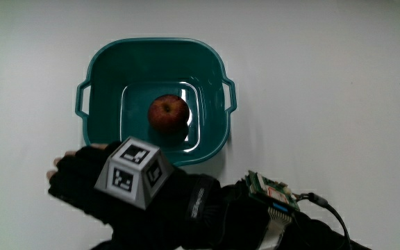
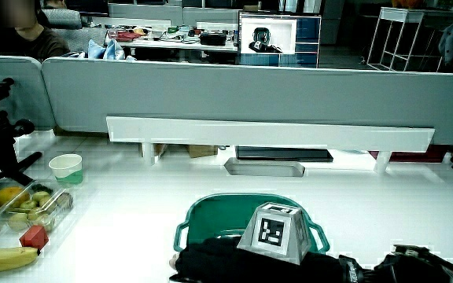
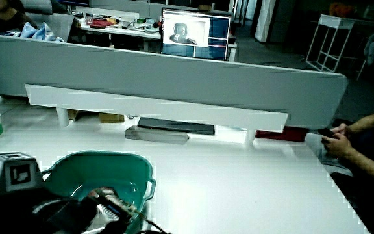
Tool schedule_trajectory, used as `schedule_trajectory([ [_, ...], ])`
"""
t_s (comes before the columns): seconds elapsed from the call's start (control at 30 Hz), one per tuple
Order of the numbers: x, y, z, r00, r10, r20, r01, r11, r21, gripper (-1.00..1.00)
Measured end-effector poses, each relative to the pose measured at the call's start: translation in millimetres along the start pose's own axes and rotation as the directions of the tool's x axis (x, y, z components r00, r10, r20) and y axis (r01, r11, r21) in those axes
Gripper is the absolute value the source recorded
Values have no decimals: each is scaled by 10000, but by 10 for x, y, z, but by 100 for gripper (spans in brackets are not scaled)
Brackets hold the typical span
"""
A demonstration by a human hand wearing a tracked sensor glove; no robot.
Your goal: Pick apple from plate
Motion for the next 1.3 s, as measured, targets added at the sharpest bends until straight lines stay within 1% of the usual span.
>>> schedule_trajectory([
  [0.03,59,12,-7,9992,-325,219,319,9992,248,0],
  [0.07,64,-2,53,9991,-348,247,339,9988,354,0],
  [0.1,132,21,33,9987,-461,198,456,9987,218,0],
  [0.13,202,45,7,9976,-688,30,687,9976,113,0],
  [0.17,199,32,58,9974,-683,215,679,9976,165,0],
  [0.2,240,38,61,9962,-861,152,857,9961,210,0],
  [0.23,264,35,88,9963,-859,-59,860,9962,152,0],
  [0.27,336,53,59,9932,-1149,190,1143,9931,273,0],
  [0.3,360,47,88,9929,-1189,50,1187,9925,298,0],
  [0.33,394,49,101,9906,-1352,189,1344,9902,391,0],
  [0.37,421,44,133,9914,-1306,-127,1310,9908,352,0],
  [0.4,491,64,115,9896,-1434,107,1430,9891,339,0],
  [0.43,510,53,158,9884,-1518,-104,1521,9876,385,0],
  [0.47,589,70,137,9855,-1688,-176,1694,9848,392,0],
  [0.5,683,87,105,9807,-1956,-64,1957,9795,488,0],
  [0.53,681,59,164,9823,-1842,-350,1860,9807,608,0],
  [0.57,756,72,149,9784,-2044,-313,2060,9766,616,0],
  [0.63,854,67,172,9743,-2165,-628,2209,9723,758,0],
  [0.67,901,67,177,9709,-2307,-640,2349,9697,675,0],
  [0.7,971,78,158,9645,-2600,-454,2625,9628,633,0],
  [0.73,1024,82,153,9607,-2762,-277,2774,9586,641,0],
  [0.8,1183,85,118,9520,-2950,-822,2991,9533,430,0],
  [0.83,1234,71,120,9408,-3331,-633,3365,9401,539,0],
  [0.87,1320,80,89,9333,-3568,-412,3584,9327,413,0],
  [0.9,1364,66,104,9289,-3655,-590,3684,9285,478,0],
  [0.93,1418,57,113,9187,-3886,-707,3923,9185,501,0],
  [0.97,1477,58,111,9100,-4095,-652,4130,9092,533,0],
  [1.0,1551,71,95,9009,-4291,-655,4320,9010,396,0],
  [1.03,1594,69,100,8963,-4355,-838,4391,8979,297,0],
  [1.07,1658,71,90,8859,-4562,-841,4599,8874,306,0],
  [1.1,1706,67,82,8803,-4667,-847,4701,8823,240,0],
  [1.13,1778,68,57,8703,-4846,-879,4872,8732,107,0],
  [1.2,1849,53,45,8590,-5024,-986,5046,8634,-25,0],
  [1.23,1890,53,24,8526,-5136,-965,5154,8569,-74,0],
  [1.27,1900,48,18,8502,-5188,-891,5200,8541,-114,0],
  [1.3,1937,51,-2,8459,-5266,-848,5271,8496,-191,0],
])
